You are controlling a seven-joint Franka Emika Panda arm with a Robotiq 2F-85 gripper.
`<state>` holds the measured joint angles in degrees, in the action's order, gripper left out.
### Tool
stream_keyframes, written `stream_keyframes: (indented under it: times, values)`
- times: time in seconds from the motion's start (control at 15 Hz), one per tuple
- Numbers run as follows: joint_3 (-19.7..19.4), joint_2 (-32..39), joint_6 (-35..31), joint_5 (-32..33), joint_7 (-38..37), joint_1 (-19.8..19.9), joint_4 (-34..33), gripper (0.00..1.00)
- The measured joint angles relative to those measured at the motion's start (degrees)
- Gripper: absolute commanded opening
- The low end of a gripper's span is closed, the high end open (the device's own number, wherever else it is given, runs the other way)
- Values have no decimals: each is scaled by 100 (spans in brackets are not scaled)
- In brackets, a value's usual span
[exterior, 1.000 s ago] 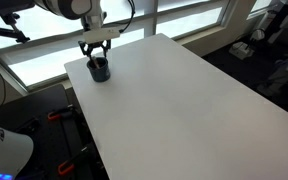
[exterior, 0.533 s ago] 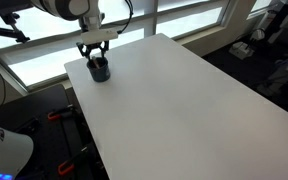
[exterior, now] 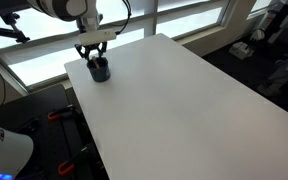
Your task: Take the red marker out of the mug.
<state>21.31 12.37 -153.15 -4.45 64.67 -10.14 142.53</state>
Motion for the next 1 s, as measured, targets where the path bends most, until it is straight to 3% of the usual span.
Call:
stream_keyframes:
  times: [0.13, 0.27, 0.33, 0.53, 0.67, 1.0]
  values:
    - [0, 2, 0, 0, 0, -16, 26, 44]
    - [1, 2, -1, 0, 1, -17, 41, 39]
    - [2, -9, -2, 0, 1, -17, 40, 22]
    - [5, -20, -7, 0, 16, -16, 34, 1]
    - [3, -23, -25, 0, 30, -10, 28, 5]
    - [2, -16, -27, 0, 47, 11, 29, 5]
